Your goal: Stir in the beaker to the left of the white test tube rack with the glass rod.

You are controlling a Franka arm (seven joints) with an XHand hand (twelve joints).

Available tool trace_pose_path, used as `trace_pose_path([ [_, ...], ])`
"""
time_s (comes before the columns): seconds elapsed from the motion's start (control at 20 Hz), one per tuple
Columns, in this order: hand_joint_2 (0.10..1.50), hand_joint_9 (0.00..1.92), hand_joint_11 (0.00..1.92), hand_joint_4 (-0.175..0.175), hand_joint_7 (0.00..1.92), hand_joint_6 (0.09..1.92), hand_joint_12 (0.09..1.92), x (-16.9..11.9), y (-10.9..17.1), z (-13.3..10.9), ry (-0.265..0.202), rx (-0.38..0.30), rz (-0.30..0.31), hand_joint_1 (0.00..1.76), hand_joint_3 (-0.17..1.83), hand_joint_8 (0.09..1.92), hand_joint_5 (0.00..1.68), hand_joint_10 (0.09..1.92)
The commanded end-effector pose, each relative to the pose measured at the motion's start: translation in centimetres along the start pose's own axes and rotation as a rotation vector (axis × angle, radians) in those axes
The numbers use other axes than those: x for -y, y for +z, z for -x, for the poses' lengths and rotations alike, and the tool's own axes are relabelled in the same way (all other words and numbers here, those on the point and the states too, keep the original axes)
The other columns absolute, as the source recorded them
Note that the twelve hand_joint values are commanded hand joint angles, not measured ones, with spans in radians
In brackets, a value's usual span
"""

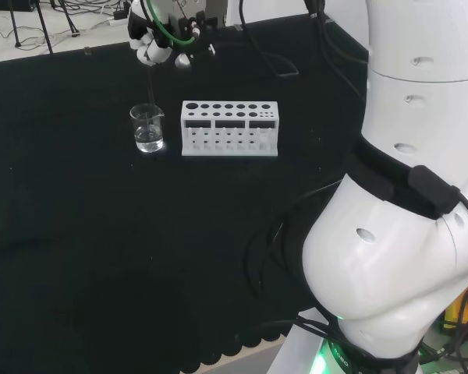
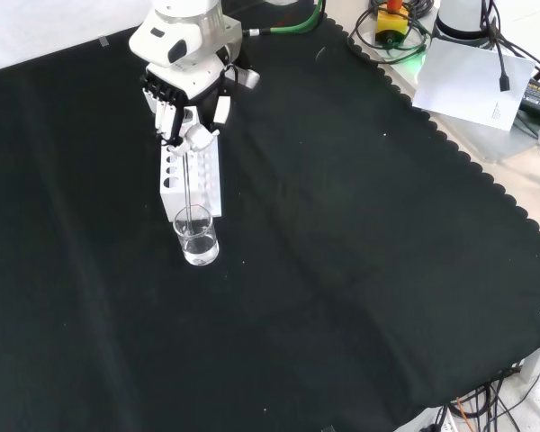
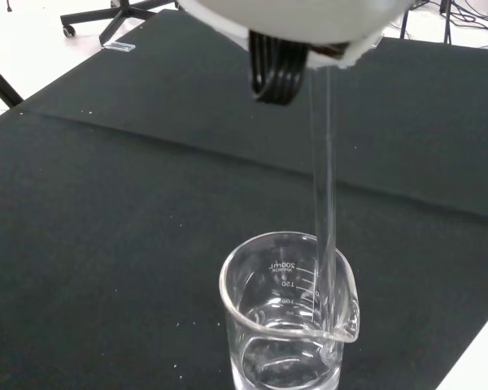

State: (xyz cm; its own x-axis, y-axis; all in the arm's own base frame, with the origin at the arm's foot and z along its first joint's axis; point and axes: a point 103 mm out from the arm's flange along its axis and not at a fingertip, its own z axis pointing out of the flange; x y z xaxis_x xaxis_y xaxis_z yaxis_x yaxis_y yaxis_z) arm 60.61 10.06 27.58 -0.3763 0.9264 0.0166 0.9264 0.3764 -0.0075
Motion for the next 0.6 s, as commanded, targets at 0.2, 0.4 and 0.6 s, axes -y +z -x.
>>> trace_pose_path([
  [0.2, 0.69, 1.71, 1.68, -0.175, 1.19, 0.74, 0.77, 0.3, -0.3, -3.2, -0.045, 0.011, -0.003, 1.31, 0.74, 1.15, 1.09, 0.85],
  [0.4, 0.69, 1.71, 1.68, -0.175, 1.19, 0.74, 0.77, -1.4, 0.1, -4.7, -0.072, 0.013, -0.004, 1.31, 0.74, 1.15, 1.09, 0.85],
  [0.6, 0.69, 1.71, 1.68, -0.175, 1.19, 0.74, 0.77, -2.9, 0.2, -3.5, -0.065, 0.003, 0.0, 1.31, 0.74, 1.15, 1.09, 0.85],
])
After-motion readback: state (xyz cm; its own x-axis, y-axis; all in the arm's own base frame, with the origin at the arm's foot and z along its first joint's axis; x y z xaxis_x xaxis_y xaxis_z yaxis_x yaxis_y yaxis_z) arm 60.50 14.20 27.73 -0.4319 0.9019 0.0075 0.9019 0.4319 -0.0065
